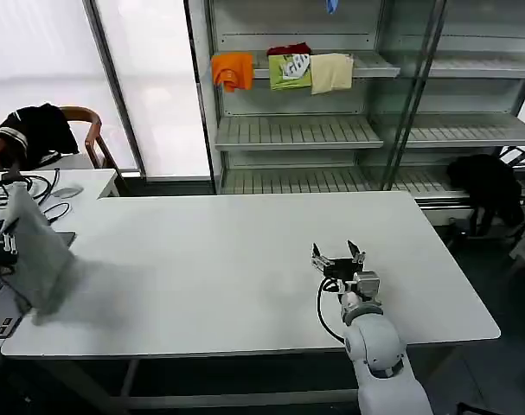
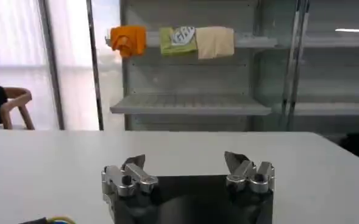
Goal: Fold and organize the clothes.
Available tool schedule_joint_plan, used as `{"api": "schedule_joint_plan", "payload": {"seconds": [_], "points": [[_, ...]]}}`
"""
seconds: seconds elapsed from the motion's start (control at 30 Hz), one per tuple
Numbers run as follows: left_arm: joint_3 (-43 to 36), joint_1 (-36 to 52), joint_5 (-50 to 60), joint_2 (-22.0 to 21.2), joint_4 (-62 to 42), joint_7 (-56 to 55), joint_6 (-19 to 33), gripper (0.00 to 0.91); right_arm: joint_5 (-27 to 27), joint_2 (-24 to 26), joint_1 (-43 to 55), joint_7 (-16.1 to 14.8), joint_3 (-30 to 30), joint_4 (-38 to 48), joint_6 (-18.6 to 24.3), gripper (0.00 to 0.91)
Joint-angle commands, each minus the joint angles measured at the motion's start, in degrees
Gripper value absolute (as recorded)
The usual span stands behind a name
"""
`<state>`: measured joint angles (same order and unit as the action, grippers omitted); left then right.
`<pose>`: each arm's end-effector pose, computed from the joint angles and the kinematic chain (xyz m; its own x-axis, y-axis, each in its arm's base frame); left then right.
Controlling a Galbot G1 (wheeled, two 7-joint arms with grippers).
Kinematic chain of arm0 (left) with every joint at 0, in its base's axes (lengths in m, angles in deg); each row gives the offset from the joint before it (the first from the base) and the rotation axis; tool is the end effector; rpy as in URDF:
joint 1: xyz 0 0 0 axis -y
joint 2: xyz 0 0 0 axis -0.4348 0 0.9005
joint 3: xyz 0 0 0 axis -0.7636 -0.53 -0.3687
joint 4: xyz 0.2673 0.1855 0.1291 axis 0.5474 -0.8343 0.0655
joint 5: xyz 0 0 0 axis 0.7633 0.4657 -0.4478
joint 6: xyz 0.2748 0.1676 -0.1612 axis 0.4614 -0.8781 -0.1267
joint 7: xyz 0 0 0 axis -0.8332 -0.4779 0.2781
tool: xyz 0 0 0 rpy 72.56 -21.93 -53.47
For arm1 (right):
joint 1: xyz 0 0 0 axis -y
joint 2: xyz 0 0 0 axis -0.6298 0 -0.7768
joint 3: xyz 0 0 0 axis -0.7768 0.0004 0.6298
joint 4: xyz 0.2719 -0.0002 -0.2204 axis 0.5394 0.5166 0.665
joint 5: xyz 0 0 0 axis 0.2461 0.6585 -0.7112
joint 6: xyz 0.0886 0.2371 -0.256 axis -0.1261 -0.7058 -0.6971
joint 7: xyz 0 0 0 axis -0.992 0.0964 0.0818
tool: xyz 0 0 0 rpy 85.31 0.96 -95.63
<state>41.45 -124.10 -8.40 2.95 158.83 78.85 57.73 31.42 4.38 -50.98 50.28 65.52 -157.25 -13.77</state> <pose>0.2735 0.2713 -0.1247 -0.9763 -0.2120 0.0435 -0.1383 0.7659 0.6279 0.3421 0.0208 -0.2475 -0.9780 -0.0753 0.1945 -0.0776 0.9970 -0.0038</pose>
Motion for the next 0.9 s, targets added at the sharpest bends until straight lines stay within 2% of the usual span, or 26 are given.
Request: {"api": "schedule_joint_plan", "payload": {"seconds": [0.03,0.07,0.13,0.17,0.23,0.33,0.4,0.5,0.63,0.73,0.9], "points": [[-18.52,-5.71,22.08,-10.11,5.03,-0.19,4.59,0.01,0.89,0.8,-2.3,0.07,-1.13,1.39,2.2,0.907],[-20.24,-6.03,23.93,-12.08,4.61,-0.37,5.07,0.01,1.11,1.12,-2.59,0.15,-1.32,1.48,2.29,0.907],[-26.52,-7.69,28.55,-19.51,1.28,-1.68,6.83,0.02,1.86,2.08,-3.12,0.35,-2.15,1.56,2.62,0.907],[-28.63,-8.26,30.29,-21.79,0.73,-1.85,7.41,0.02,2.48,2.85,-3.31,0.53,-2.63,1.67,2.72,0.907],[-32.18,-9.47,31.64,-25.8,0.16,-3.64,7.72,0.02,3.13,3.58,-3.47,0.91,-3.15,1.8,2.8,0.907],[-38.4,-10.35,30.22,-29.18,1.47,-6.18,7.21,0.01,3.33,4.07,-3.31,1.15,-3.74,1.93,2.82,0.907],[-40.93,-10.04,23.9,-28.29,4.89,-7.3,4.55,0.02,3.35,4.02,-3.16,1.18,-3.77,1.82,2.79,0.907],[-41.95,-6.47,7.84,-26.15,7.3,-11.48,1.96,0.02,3.23,3.64,-2.79,1.25,-3.46,1.7,2.66,0.907],[-41.38,-0.46,-7.91,-24.87,5.1,-14.6,1.63,0.02,2.74,2.65,-2.06,1.21,-2.8,1.52,2.22,0.907],[-41.18,3.21,-14.82,-24.97,1.17,-15.12,1.17,0.02,2.2,2.14,-1.51,1.19,-2.2,1.49,1.8,0.907],[-43.77,7.86,-18.89,-25.27,-2.65,-14.39,-1.03,0.02,0.56,1.25,-1.03,0.57,-1.25,1.35,1.42,0.907]]}}
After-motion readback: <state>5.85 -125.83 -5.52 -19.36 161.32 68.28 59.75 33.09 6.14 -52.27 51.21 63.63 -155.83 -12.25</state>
